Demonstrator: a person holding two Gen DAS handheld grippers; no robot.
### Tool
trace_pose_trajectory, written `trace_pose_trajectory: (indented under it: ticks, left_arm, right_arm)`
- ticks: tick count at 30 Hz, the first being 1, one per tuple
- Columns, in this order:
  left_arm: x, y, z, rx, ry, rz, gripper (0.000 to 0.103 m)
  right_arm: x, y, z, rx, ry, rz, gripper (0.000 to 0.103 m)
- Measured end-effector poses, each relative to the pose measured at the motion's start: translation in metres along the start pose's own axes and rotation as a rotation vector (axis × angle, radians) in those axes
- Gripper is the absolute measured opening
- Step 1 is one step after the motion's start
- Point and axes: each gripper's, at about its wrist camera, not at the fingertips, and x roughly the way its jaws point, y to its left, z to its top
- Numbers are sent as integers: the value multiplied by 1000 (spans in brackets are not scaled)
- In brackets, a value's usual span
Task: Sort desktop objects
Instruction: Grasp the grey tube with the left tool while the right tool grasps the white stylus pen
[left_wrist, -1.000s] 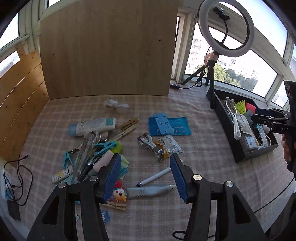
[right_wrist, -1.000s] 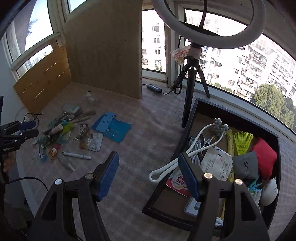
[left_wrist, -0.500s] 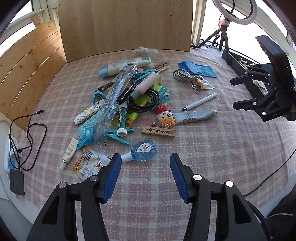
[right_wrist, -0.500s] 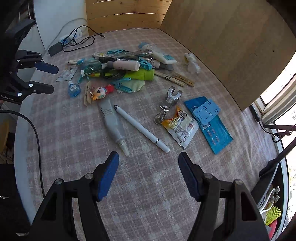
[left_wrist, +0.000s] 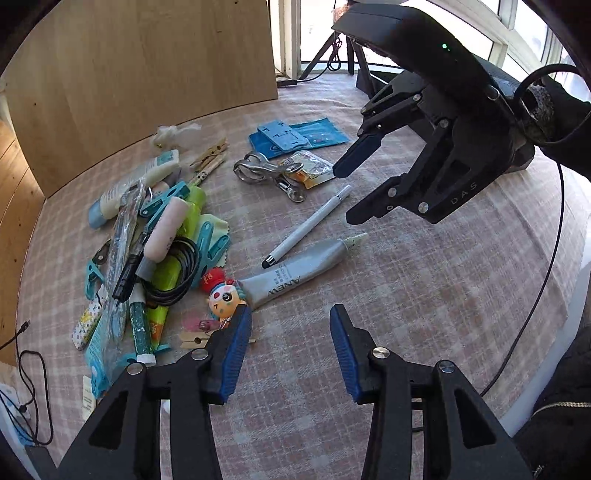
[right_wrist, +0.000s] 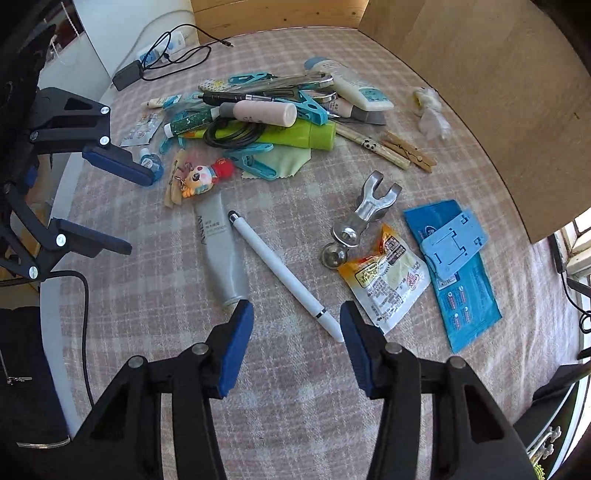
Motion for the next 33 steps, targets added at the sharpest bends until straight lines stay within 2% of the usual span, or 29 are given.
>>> trace_pose_trajectory:
  ticks: [4,12,13,15,17,19,21,24,25,26,30,33]
  left_arm:
    - [18,-2,20,99,29,-66,41]
    - [42,-3,33,179,84,-105,42]
    - [44,-4,34,188,90,-109,43]
    - [49,-4,36,207,101,-117,44]
    - [54,-5,38,225,113,-124,50]
    - [56,-8,38,234,118,-125,51]
    - [59,-13,35,237,159,-158,48]
    - [58,-20,33,264,146,-147,46]
    - [58,-21,33,263,146,-142,45]
    - [58,-22,35,257,140,-138,32]
    - [57,-21,34,183,120,-144,8]
    - [52,-20,30,121,107,-165,7]
  right_arm:
    - [9,-2,5,-32,11,24,47]
    - [23,-4,8,-59,21,40,46]
    - [22,-4,7,-56,20,37,43]
    - [20,-6,6,-49,25,9,31]
    - [18,-11,3,-24,43,5,15]
    - [15,-12,-2,-16,63,7,10]
    - [13,-11,-6,-12,75,4,10]
    - [11,-8,-6,-7,68,-2,10]
    - [11,-9,-5,3,62,-6,10]
    - [11,-9,-4,12,57,-9,10]
    - [8,-6,-5,43,47,-22,9]
    - [-1,-9,-13,106,13,11,9]
